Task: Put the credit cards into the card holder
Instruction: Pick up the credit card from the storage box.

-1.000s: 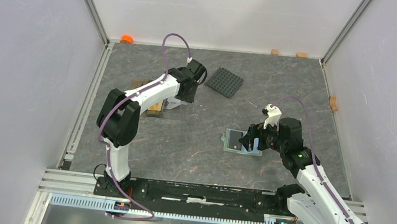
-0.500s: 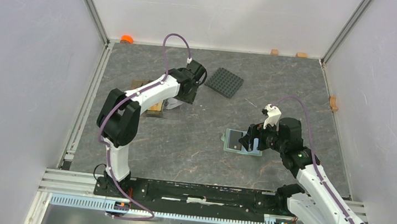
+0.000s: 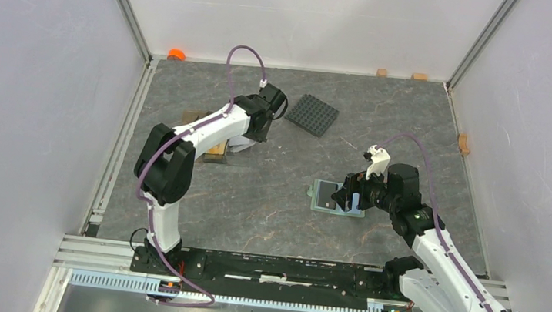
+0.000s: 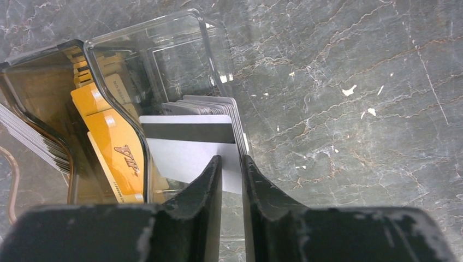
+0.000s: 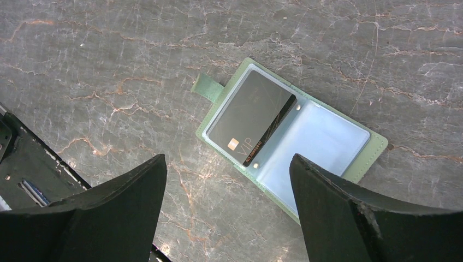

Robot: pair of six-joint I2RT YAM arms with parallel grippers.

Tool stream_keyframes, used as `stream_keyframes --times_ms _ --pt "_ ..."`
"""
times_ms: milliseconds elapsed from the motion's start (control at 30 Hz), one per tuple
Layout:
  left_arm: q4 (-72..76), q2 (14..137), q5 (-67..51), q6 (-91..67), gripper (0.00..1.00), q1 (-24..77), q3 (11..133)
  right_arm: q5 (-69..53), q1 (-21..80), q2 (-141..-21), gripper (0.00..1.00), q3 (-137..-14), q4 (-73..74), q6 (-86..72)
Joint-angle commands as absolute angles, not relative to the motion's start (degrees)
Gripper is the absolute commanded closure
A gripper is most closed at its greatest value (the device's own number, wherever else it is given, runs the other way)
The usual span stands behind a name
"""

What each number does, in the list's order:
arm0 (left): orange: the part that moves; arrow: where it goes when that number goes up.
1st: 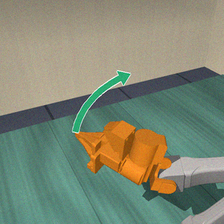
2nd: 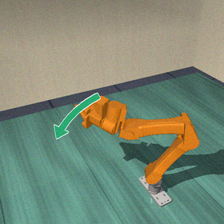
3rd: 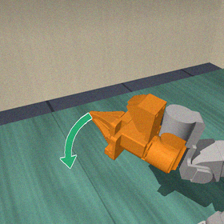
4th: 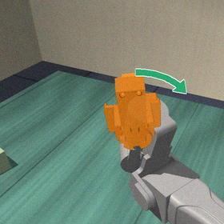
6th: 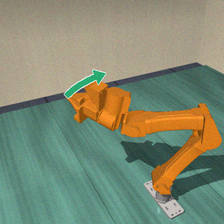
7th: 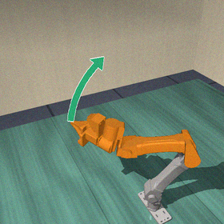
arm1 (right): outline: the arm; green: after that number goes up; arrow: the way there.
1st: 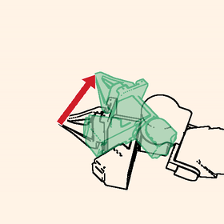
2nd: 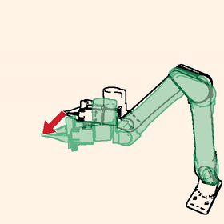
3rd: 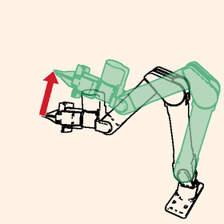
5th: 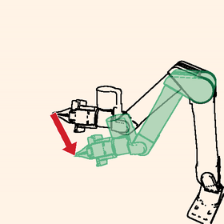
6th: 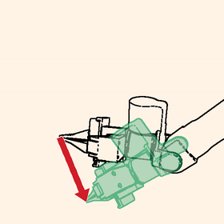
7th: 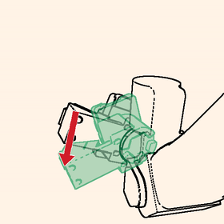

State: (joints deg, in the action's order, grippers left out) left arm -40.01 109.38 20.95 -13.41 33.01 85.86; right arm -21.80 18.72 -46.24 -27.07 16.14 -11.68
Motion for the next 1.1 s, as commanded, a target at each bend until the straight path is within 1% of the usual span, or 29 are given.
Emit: stream_keyframes --times_ms 0,167,367,833,1067 --pt "-39.1 108.4 21.3 -12.1 0.80 33.2 85.5 -22.2 18.6 -46.2 0.13 -26.9 14.3 -11.7" --pt "-39.2 108.0 21.9 -12.0 0.83 33.2 85.5 -22.2 18.6 -46.1 0.13 -27.0 14.4 -11.8" --pt "-39.1 105.9 22.8 -12.5 0.98 33.2 85.3 -22.0 18.6 -46.2 0.13 -26.9 14.3 -11.9" --pt "-38.1 95.2 33.6 -11.4 0.98 33.2 81.7 -20.2 18.6 -45.1 0.13 -27.8 14.7 -12.5" --pt "-35.3 87.1 31.0 -8.3 0.98 33.1 78.1 -20.6 18.7 -43.3 0.13 -29.0 13.5 -12.4"
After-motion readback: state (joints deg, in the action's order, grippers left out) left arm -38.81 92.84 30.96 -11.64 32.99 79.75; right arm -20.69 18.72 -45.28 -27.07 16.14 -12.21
